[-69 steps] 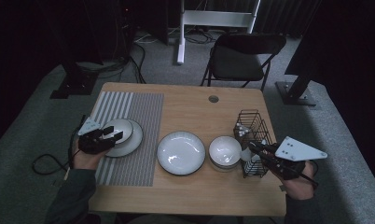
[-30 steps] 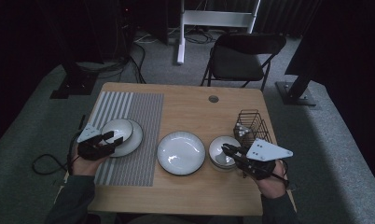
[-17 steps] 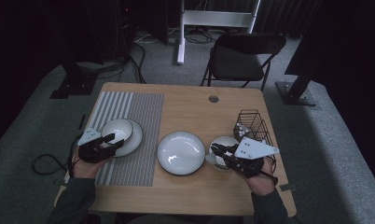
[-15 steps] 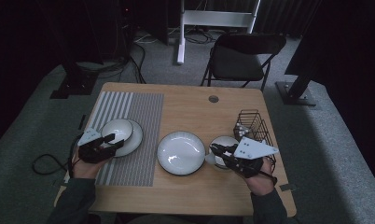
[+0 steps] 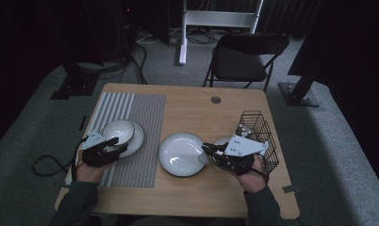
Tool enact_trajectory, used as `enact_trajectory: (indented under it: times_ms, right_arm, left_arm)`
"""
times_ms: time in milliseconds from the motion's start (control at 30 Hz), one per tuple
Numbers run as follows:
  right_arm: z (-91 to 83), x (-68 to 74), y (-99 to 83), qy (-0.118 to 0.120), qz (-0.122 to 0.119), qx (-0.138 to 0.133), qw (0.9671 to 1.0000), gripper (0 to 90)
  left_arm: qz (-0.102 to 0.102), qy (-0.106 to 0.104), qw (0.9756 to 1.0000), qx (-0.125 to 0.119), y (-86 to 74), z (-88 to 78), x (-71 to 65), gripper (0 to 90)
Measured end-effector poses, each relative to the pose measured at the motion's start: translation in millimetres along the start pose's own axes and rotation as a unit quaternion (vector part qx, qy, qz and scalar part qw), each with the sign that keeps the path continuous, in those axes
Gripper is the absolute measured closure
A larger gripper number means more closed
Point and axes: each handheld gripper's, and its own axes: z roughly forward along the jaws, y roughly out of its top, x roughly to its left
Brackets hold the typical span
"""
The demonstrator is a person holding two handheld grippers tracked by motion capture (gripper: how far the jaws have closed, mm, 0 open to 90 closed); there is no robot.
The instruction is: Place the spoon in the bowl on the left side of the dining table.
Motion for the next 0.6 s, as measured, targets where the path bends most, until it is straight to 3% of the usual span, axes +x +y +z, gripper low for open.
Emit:
enact_trajectory:
  times_ms: [600]
  right_arm:
    - [36.8,1.2,11.0,0.029,0.001,-0.002,0.9996,85.4]
  left_arm:
    - [0.014,-0.005,0.9999,0.002,-3.2,2.4,-6.4,48.9]
